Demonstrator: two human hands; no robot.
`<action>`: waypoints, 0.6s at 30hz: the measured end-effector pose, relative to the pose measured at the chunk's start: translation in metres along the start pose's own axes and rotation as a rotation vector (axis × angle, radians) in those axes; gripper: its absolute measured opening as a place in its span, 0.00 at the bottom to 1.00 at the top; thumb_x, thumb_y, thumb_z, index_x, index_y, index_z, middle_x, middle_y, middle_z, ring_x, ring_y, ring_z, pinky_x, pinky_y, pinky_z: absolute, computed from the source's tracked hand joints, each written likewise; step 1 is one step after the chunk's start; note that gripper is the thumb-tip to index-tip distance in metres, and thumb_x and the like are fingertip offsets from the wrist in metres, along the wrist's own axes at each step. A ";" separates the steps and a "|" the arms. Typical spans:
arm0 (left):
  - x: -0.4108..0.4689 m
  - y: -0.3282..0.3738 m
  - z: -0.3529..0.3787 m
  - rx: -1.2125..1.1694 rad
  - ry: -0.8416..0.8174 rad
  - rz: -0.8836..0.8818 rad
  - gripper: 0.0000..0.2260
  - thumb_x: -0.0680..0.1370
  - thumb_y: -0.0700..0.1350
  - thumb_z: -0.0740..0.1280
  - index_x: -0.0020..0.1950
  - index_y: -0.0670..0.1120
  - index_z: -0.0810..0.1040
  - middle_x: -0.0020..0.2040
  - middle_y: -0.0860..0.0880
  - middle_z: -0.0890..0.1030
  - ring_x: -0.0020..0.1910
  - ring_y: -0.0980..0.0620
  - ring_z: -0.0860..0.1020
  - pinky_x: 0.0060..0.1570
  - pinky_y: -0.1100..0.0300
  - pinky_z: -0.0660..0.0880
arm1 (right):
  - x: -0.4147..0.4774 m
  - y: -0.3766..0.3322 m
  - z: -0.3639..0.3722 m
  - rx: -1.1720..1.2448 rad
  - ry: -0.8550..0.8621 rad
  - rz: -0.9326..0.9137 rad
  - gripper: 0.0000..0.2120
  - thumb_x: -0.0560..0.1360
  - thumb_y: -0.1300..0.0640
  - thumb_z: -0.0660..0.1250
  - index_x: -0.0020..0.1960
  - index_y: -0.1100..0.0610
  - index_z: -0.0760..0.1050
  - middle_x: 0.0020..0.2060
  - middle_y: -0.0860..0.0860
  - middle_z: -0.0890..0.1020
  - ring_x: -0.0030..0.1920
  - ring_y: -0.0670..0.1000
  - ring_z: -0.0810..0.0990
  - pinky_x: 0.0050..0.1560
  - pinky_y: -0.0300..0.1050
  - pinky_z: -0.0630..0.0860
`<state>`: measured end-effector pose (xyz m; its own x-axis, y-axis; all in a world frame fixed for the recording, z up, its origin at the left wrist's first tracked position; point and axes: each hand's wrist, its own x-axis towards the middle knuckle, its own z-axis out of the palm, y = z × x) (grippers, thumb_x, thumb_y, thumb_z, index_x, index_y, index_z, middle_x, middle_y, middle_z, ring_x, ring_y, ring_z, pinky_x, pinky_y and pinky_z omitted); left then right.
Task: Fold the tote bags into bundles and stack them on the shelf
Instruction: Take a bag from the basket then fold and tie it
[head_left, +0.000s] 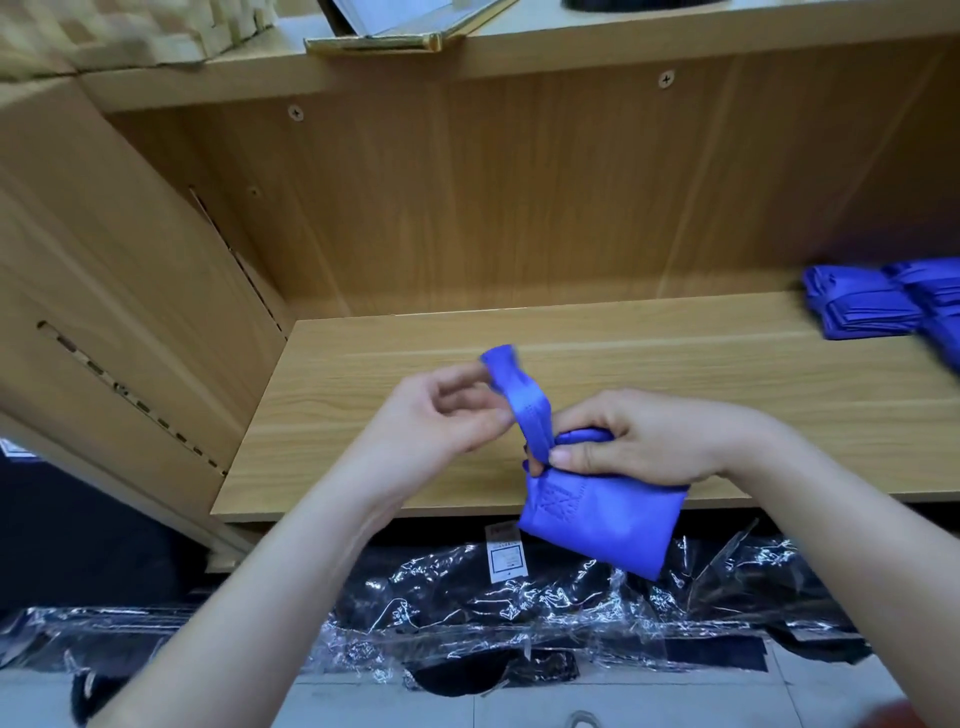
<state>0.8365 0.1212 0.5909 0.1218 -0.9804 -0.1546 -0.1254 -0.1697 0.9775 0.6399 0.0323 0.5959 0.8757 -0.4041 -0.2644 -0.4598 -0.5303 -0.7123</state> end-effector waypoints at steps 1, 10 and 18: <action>-0.003 0.001 -0.008 0.077 0.045 0.037 0.13 0.72 0.35 0.73 0.51 0.51 0.82 0.43 0.50 0.84 0.43 0.54 0.78 0.49 0.59 0.75 | -0.002 0.001 -0.002 -0.008 -0.015 0.005 0.08 0.81 0.53 0.61 0.54 0.48 0.80 0.48 0.41 0.83 0.51 0.45 0.81 0.56 0.46 0.75; 0.007 0.031 0.001 1.423 -0.288 0.985 0.11 0.69 0.49 0.72 0.49 0.52 0.75 0.45 0.53 0.81 0.54 0.49 0.79 0.71 0.48 0.61 | -0.008 -0.004 -0.013 -0.254 -0.143 0.053 0.07 0.80 0.48 0.62 0.53 0.47 0.77 0.43 0.44 0.82 0.42 0.46 0.77 0.45 0.40 0.72; -0.006 0.025 -0.014 -0.159 -0.736 0.175 0.10 0.67 0.38 0.62 0.39 0.43 0.82 0.28 0.47 0.80 0.30 0.49 0.80 0.49 0.45 0.73 | -0.023 0.005 -0.016 0.235 -0.008 -0.029 0.07 0.79 0.60 0.65 0.50 0.51 0.80 0.42 0.42 0.82 0.41 0.40 0.78 0.42 0.35 0.73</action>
<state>0.8460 0.1238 0.6184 -0.5795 -0.8150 0.0027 0.0669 -0.0442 0.9968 0.6151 0.0268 0.6084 0.8896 -0.3847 -0.2460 -0.3880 -0.3528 -0.8514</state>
